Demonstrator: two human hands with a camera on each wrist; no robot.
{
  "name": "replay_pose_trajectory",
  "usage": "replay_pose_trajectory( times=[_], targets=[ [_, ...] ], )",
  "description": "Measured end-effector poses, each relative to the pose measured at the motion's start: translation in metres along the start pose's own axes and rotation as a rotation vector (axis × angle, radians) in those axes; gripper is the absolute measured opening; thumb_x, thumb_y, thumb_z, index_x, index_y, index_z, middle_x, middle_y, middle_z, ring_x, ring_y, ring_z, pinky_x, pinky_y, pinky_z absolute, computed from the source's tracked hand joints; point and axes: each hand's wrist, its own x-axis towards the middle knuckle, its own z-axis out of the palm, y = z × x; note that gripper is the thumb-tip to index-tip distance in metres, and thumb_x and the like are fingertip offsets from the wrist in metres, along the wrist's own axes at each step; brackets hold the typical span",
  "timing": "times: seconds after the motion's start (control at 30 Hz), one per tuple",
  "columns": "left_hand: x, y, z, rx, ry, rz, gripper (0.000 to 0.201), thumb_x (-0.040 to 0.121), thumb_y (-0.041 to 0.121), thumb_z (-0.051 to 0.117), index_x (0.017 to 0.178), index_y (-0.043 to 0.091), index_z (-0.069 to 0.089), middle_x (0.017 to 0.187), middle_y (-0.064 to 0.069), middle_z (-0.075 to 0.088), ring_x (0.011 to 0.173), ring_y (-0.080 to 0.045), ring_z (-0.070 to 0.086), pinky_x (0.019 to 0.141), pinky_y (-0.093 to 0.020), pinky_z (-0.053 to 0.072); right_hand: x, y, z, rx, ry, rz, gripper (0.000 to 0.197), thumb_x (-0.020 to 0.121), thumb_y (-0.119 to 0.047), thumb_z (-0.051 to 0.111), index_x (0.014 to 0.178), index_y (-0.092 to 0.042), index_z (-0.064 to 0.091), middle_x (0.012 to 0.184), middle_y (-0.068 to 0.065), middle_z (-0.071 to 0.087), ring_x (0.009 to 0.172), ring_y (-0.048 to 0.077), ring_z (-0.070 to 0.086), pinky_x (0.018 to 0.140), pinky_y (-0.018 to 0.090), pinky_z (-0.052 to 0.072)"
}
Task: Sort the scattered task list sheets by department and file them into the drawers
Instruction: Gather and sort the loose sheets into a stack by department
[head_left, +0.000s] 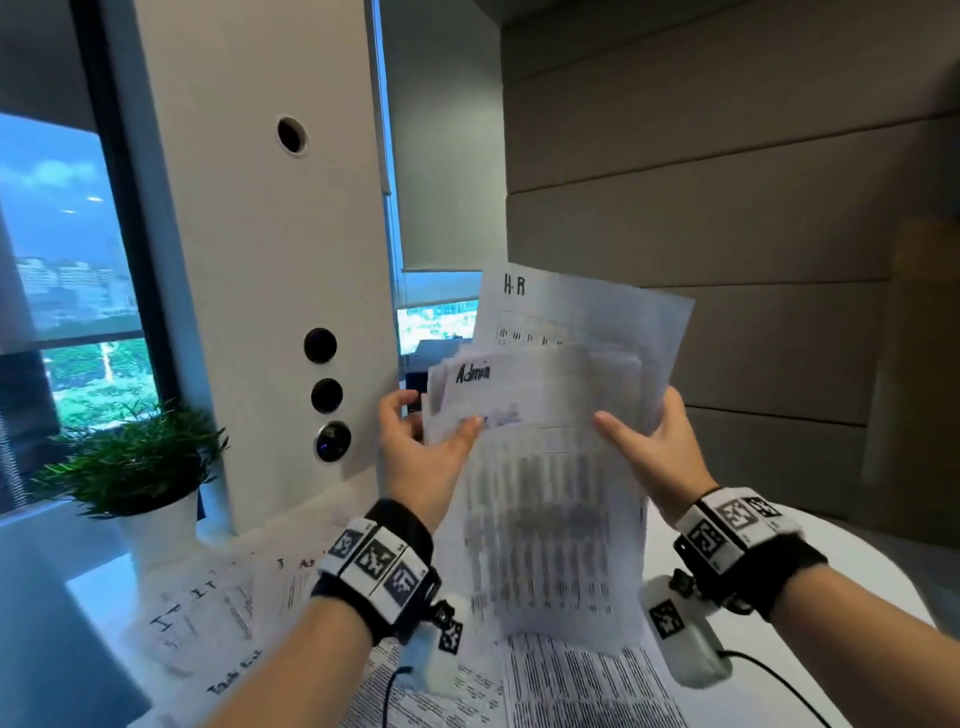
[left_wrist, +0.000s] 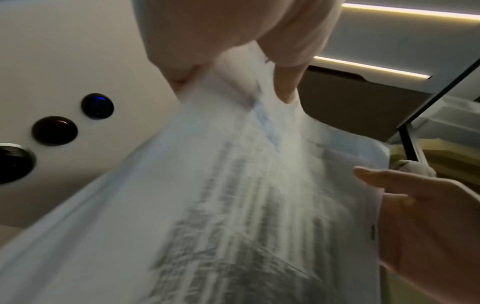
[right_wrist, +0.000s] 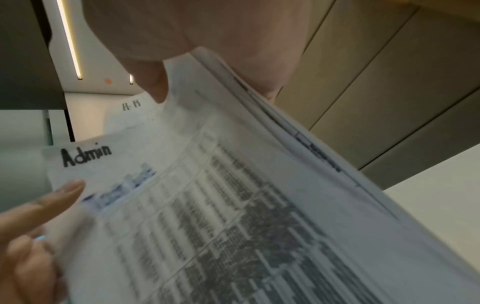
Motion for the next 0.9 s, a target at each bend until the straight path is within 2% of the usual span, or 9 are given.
replay_pose_trajectory(
  times=[0.07,0.17,0.33,0.47,0.53,0.6,0.7,0.83,0.9],
  targets=[
    [0.003,-0.003,-0.004,0.0,-0.065,-0.023,0.065,0.069,0.026,0.082,0.115,0.031,0.037,0.104,0.008,0.06,0.092,-0.002,0.063,0.081,-0.024,0.054,0.002,-0.001,-0.005,-0.021,-0.043,-0.01,0.043,0.084,-0.015,0.07,0.119,-0.022,0.045,0.12,-0.007,0.057,0.113,0.002,0.055,0.099,0.025,0.043],
    [0.004,-0.007,-0.004,-0.05,-0.096,-0.048,0.07,0.067,0.023,0.083,0.119,0.028,0.037,0.108,0.008,0.061,0.092,-0.005,0.064,0.081,-0.028,0.055,-0.001,0.001,-0.006,-0.004,-0.09,0.0,0.047,0.086,-0.004,0.065,0.124,-0.015,0.041,0.113,-0.009,0.057,0.091,-0.016,0.058,0.077,0.004,0.046],
    [-0.005,-0.021,-0.001,0.025,-0.163,-0.034,0.08,0.063,0.021,0.086,0.126,0.021,0.038,0.108,0.01,0.059,0.098,-0.001,0.06,0.093,-0.033,0.052,-0.015,0.003,-0.003,-0.003,-0.179,-0.015,0.064,0.084,0.007,0.061,0.135,-0.016,0.03,0.115,-0.004,0.056,0.094,-0.007,0.062,0.093,0.025,0.052],
    [-0.005,-0.018,0.002,0.068,-0.156,0.067,0.088,0.063,0.02,0.087,0.129,0.026,0.028,0.109,0.025,0.049,0.095,0.016,0.052,0.092,-0.017,0.045,0.003,-0.026,-0.001,-0.247,-0.074,-0.25,0.086,0.082,-0.003,0.065,0.145,-0.029,0.012,0.128,-0.015,0.039,0.105,-0.008,0.05,0.086,0.007,0.042],
    [-0.003,-0.017,0.004,0.094,-0.156,0.119,0.09,0.063,0.016,0.087,0.125,0.03,0.024,0.108,0.028,0.046,0.091,0.024,0.052,0.082,-0.003,0.043,0.02,-0.041,-0.002,-0.49,-0.021,-0.369,0.099,0.079,-0.013,0.068,0.148,-0.038,0.002,0.131,-0.006,0.037,0.091,0.011,0.052,0.075,0.025,0.047],
    [-0.002,-0.018,0.005,0.11,-0.158,0.149,0.091,0.062,0.016,0.087,0.124,0.031,0.023,0.108,0.028,0.046,0.09,0.026,0.051,0.077,0.001,0.042,0.037,-0.055,-0.005,-0.751,-0.087,-0.402,0.09,0.08,-0.022,0.067,0.148,-0.041,0.011,0.131,-0.004,0.042,0.085,0.018,0.058,0.073,0.034,0.049],
    [-0.004,-0.022,0.004,0.09,-0.174,0.086,0.088,0.063,0.016,0.087,0.124,0.031,0.025,0.107,0.021,0.05,0.086,0.023,0.053,0.073,-0.005,0.046,0.054,-0.068,-0.01,-1.145,-0.339,-0.319,0.054,0.085,-0.036,0.061,0.136,-0.038,0.044,0.13,-0.006,0.057,0.114,0.021,0.057,0.092,0.035,0.048],
    [-0.005,-0.036,0.001,0.07,-0.167,-0.052,0.093,0.053,0.041,0.089,0.128,0.026,0.036,0.118,0.008,0.057,0.109,-0.004,0.058,0.095,-0.028,0.049,0.051,-0.072,-0.006,-1.287,-0.356,-0.446,0.059,0.088,-0.041,0.052,0.141,-0.046,0.03,0.131,-0.01,0.054,0.118,0.02,0.055,0.091,0.036,0.046],
    [-0.006,-0.043,0.002,0.088,-0.216,-0.141,0.084,0.055,0.039,0.088,0.125,0.022,0.046,0.115,0.004,0.063,0.106,-0.013,0.062,0.092,-0.032,0.052,0.049,-0.071,-0.003,-1.384,-0.459,-0.46,0.064,0.089,-0.043,0.051,0.145,-0.047,0.021,0.133,-0.005,0.055,0.115,0.022,0.057,0.087,0.036,0.048]
  ],
)
